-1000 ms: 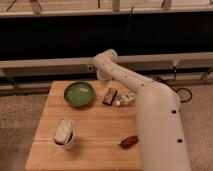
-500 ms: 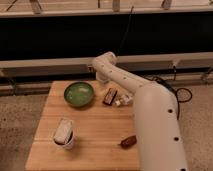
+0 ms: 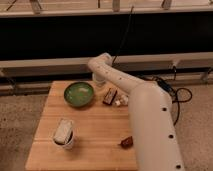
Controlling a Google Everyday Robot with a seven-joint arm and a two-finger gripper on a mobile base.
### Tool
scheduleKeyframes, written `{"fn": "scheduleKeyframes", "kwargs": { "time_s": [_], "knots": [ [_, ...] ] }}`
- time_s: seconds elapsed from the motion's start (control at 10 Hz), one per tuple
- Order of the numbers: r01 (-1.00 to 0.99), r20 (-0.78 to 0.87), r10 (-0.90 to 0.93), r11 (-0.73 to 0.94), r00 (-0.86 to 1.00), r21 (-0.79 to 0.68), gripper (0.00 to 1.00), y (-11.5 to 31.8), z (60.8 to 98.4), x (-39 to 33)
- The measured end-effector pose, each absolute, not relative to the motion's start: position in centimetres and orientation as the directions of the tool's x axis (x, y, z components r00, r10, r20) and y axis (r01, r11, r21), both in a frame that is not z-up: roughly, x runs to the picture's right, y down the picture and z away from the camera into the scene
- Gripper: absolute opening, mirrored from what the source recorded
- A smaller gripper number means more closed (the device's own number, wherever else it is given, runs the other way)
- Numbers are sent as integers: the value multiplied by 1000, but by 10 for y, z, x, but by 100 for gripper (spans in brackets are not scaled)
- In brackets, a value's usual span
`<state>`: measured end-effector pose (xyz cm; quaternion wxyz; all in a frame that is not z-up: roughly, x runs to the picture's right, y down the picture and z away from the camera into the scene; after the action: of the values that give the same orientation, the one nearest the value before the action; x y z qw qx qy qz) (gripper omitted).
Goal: Push the ceramic bowl across the table
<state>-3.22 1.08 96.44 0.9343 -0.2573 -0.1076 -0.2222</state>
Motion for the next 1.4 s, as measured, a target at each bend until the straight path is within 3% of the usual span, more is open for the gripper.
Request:
{"fn": "scheduleKeyframes", "kwargs": {
  "time_s": [1.4],
  "knots": [
    [615, 434, -458, 702, 776, -358, 0, 23, 960, -98]
  ]
}}
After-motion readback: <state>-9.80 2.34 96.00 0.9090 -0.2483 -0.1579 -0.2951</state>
